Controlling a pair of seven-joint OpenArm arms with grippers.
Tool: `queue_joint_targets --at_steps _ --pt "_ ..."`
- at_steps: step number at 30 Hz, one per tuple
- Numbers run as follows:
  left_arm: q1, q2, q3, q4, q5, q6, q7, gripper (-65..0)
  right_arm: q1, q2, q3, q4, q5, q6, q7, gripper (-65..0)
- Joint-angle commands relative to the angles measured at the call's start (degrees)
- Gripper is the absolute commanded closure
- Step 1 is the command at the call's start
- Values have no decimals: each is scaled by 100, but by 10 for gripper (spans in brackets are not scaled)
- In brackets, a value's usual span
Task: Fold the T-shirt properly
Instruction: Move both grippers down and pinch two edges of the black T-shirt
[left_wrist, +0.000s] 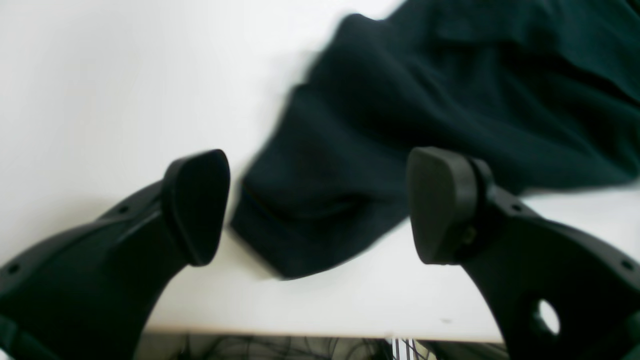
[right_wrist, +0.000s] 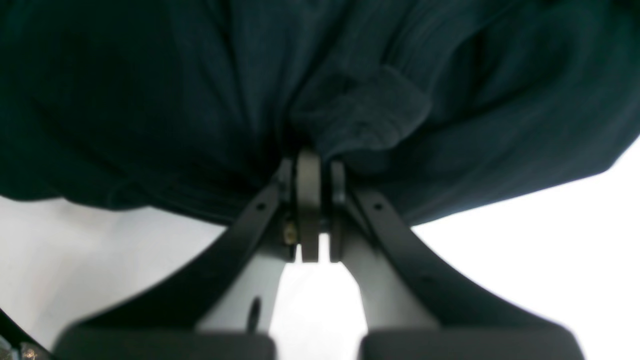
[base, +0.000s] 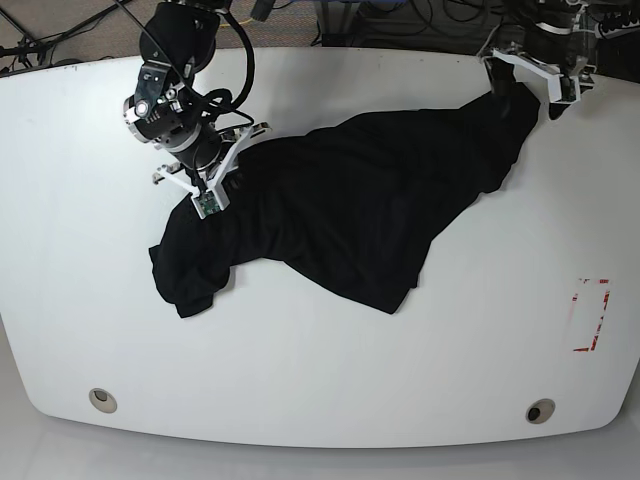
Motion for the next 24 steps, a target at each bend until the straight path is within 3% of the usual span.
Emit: queue_joint_targets --at_steps 1,7,10,14,19,24 --pt "-120 179 -289 62 -40 26 144 -521 43 5 -2 223 75 32 101 0" --pt "-647 276 -649 62 -40 9 1278 -521 43 14 -2 223 75 32 101 0" --pt "-797 276 -676 53 -48 0 1577 -522 -18 14 -2 223 75 32 101 0" --pt "-902 276 -623 53 -57 -44 1612 -522 -45 14 -2 223 75 32 101 0" --pt "-1008 276 -430 -105 -40 -343 1621 -522 -62 5 -2 267 75 32 101 0" --pt "-1034 276 -421 -545 -40 -360 1612 -522 -71 5 6 363 75 32 101 0"
